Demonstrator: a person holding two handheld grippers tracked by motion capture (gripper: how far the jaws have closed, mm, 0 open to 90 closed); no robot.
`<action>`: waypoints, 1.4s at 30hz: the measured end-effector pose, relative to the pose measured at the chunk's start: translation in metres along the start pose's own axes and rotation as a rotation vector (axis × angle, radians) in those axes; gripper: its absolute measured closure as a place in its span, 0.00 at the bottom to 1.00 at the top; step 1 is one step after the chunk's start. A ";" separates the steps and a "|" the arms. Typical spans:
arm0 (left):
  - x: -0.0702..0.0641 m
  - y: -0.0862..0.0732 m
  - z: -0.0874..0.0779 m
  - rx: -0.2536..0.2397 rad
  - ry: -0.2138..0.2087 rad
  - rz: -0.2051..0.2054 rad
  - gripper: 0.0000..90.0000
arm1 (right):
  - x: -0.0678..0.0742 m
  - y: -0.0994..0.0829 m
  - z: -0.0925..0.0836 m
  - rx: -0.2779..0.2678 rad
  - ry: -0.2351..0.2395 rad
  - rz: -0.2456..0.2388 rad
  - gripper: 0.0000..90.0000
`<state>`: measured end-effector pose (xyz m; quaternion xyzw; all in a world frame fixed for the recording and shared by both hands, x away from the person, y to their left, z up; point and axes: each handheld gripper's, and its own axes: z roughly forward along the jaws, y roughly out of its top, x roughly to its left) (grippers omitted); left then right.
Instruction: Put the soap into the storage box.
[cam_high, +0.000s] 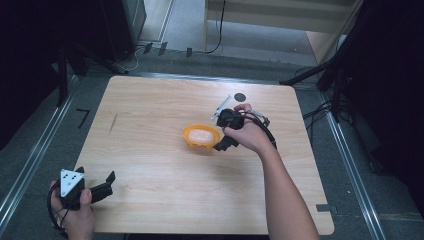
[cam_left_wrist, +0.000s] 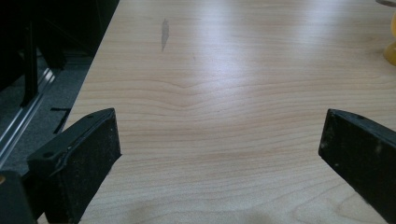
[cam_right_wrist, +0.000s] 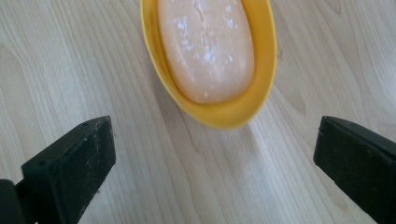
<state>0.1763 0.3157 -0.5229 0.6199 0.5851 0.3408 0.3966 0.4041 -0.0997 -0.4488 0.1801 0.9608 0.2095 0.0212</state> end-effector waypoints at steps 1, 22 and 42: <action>0.000 0.000 0.000 0.001 0.000 0.000 0.00 | 0.000 -0.004 -0.001 -0.006 -0.003 0.008 0.00; 0.000 0.000 0.000 0.003 0.001 0.000 0.00 | 0.010 -0.064 -0.009 -0.038 -0.047 0.087 0.00; -0.001 0.000 0.000 0.001 0.002 0.006 0.00 | 0.022 -0.118 -0.019 -0.093 -0.085 0.175 0.00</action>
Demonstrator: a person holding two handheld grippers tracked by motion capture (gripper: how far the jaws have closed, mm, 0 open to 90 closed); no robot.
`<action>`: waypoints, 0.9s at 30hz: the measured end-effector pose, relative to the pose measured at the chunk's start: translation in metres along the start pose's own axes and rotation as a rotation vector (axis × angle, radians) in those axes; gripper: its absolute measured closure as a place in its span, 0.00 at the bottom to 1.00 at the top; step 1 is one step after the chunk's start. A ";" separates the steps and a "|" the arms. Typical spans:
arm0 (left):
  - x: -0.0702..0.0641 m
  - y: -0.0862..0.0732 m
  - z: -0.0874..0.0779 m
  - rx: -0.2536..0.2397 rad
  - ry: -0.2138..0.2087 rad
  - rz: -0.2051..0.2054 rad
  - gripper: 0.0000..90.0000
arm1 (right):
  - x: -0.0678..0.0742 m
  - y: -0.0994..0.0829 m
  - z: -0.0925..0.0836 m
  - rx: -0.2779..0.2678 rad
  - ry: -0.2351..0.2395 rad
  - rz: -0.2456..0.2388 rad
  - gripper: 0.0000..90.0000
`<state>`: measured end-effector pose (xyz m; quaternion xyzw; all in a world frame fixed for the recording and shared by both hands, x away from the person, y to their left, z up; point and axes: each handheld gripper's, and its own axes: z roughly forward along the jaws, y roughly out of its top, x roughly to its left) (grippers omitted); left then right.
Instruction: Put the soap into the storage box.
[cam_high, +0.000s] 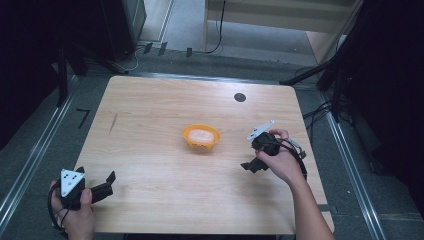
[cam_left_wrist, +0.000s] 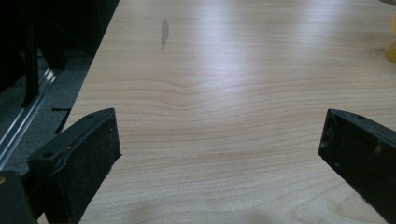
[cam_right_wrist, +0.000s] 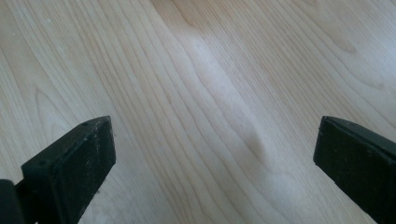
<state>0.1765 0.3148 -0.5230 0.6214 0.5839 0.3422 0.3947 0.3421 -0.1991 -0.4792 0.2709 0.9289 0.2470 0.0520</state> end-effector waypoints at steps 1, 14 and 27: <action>0.000 0.000 0.000 0.000 0.000 0.000 0.00 | 0.000 -0.003 -0.001 -0.005 0.003 0.006 0.00; 0.000 0.000 0.000 -0.003 0.000 0.003 0.00 | 0.007 -0.036 -0.010 -0.048 -0.010 0.039 0.00; -0.001 0.000 0.000 -0.001 0.003 0.009 0.00 | 0.013 -0.078 -0.019 -0.098 -0.043 0.101 0.00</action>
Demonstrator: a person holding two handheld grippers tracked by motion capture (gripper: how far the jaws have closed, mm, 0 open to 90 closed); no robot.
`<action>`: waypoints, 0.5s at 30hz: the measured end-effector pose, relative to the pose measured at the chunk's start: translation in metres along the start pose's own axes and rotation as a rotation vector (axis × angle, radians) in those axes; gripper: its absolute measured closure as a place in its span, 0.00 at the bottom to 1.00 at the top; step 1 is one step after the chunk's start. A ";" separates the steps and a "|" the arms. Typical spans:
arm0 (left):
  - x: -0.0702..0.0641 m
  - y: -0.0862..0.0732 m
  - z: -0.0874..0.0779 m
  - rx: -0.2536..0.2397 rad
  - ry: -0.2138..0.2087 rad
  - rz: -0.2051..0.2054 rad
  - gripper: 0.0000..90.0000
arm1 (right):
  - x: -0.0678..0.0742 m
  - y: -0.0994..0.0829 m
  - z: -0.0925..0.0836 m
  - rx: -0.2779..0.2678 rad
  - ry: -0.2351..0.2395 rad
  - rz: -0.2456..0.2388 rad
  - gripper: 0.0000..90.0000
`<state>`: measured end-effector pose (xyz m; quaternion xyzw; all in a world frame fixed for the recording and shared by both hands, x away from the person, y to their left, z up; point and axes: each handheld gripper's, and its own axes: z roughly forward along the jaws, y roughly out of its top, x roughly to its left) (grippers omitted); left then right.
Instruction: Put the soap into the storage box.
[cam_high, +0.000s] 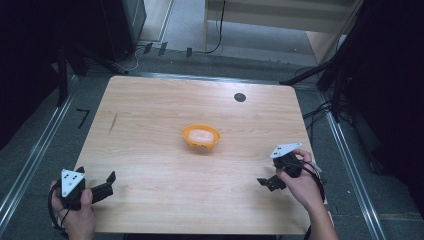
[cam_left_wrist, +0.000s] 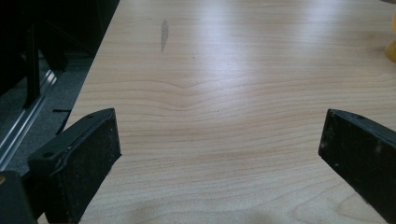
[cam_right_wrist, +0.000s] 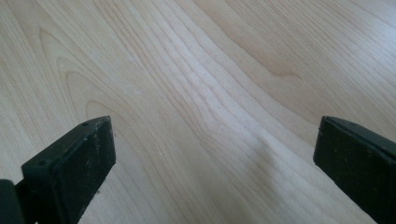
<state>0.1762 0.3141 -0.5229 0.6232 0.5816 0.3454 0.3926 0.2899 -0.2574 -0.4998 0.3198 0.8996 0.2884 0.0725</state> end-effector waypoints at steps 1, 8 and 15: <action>0.000 0.000 0.000 0.000 0.001 0.000 0.00 | 0.000 -0.003 -0.001 -0.007 -0.002 0.008 0.00; 0.000 0.000 0.000 0.001 0.001 0.001 0.00 | -0.001 -0.024 -0.004 -0.043 -0.010 0.041 0.00; 0.000 0.000 0.000 0.001 0.001 0.003 0.00 | -0.001 -0.045 -0.008 -0.082 -0.011 0.075 0.00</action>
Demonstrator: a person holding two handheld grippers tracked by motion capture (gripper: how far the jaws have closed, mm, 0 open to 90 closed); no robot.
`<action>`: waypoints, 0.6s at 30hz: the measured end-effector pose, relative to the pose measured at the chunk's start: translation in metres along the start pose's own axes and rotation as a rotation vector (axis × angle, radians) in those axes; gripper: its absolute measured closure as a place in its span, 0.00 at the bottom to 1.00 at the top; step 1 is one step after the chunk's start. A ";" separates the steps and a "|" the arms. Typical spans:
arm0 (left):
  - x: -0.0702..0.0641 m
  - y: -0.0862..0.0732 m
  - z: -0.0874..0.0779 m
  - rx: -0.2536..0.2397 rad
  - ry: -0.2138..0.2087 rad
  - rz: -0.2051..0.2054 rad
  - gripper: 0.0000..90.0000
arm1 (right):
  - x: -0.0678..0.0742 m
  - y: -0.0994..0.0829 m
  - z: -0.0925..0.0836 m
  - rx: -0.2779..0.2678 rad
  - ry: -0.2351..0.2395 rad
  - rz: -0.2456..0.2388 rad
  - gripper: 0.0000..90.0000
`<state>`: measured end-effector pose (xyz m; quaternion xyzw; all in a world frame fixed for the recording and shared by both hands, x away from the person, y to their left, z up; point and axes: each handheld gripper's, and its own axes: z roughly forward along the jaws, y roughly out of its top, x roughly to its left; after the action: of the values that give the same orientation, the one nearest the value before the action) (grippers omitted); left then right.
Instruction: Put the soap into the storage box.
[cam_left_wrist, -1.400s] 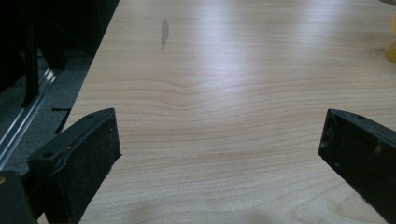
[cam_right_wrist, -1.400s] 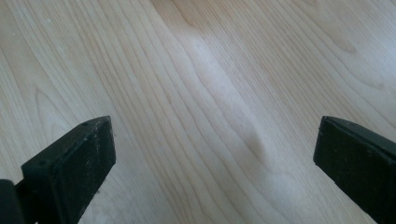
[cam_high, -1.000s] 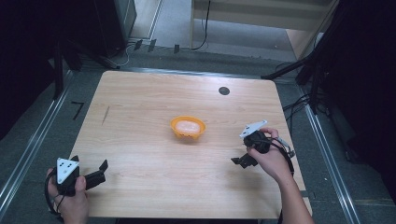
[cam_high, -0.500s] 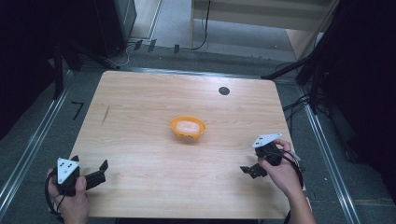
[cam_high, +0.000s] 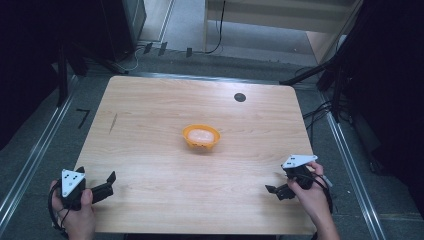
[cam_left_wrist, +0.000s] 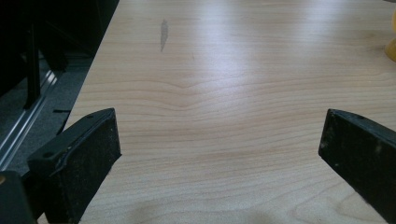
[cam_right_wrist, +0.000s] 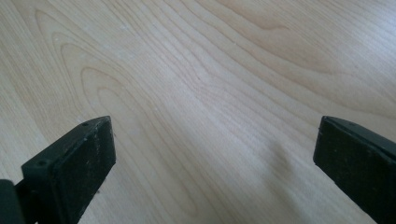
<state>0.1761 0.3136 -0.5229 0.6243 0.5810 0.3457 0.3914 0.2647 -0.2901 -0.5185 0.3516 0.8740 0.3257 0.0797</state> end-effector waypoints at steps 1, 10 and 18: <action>0.000 0.000 0.000 0.000 -0.001 0.001 0.00 | -0.001 -0.003 0.000 -0.009 0.002 -0.002 0.00; -0.001 0.000 0.000 -0.003 0.001 0.007 0.00 | -0.003 -0.030 -0.009 -0.069 -0.006 0.058 0.00; -0.002 0.000 0.000 0.000 0.008 0.021 0.00 | -0.007 -0.054 -0.020 -0.115 -0.023 0.098 0.00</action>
<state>0.1759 0.3113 -0.5229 0.6289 0.5759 0.3523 0.3857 0.2321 -0.3338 -0.5372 0.3927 0.8345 0.3749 0.0939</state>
